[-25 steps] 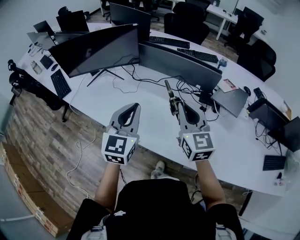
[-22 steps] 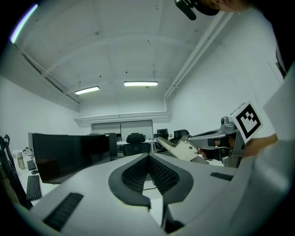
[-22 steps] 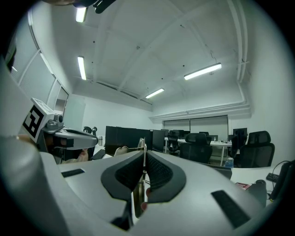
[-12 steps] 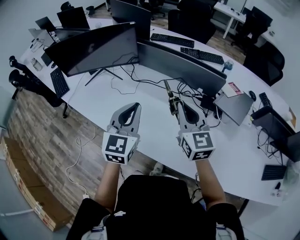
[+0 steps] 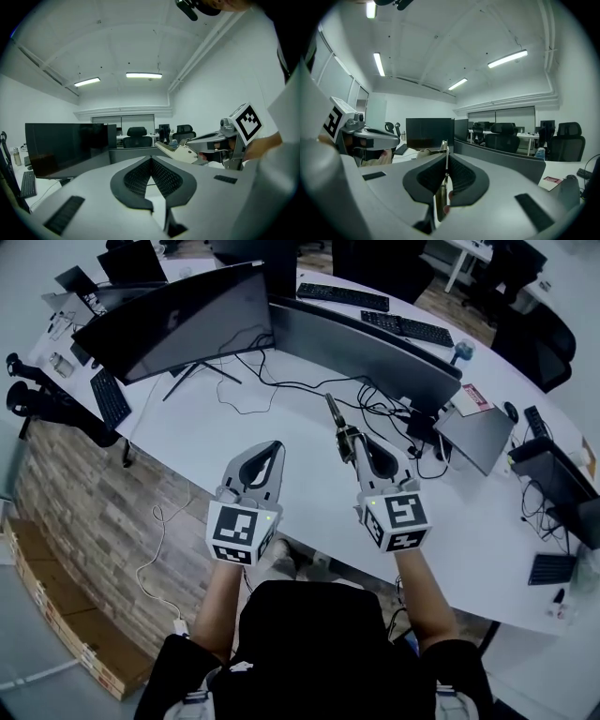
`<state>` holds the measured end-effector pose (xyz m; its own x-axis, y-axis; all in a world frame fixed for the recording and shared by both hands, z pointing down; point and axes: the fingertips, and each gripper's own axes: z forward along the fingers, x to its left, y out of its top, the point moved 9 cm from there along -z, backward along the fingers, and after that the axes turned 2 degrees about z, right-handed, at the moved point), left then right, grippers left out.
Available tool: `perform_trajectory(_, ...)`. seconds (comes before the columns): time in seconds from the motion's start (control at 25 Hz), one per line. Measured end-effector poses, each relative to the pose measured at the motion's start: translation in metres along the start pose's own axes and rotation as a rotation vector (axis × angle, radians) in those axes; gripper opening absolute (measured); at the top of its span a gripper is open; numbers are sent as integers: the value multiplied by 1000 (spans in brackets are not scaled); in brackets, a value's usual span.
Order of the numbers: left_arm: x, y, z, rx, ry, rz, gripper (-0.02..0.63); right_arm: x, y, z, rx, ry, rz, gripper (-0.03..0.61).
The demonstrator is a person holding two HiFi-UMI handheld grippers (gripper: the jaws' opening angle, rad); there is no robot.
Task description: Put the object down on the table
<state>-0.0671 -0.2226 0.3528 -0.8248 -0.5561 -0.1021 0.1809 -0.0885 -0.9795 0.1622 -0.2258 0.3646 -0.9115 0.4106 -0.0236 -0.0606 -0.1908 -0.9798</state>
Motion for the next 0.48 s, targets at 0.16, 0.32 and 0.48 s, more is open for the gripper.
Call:
perform_trajectory(0.16, 15, -12, 1, 21, -18, -11, 14, 10, -6, 11, 26, -8, -4, 26)
perform_trajectory(0.32, 26, -24, 6, 33, -33, -37, 14, 19, -17, 24, 63, -9, -9, 26)
perform_trajectory(0.48, 33, -39, 11, 57, -51, -58, 14, 27, -33, 38, 116, -1, -17, 26)
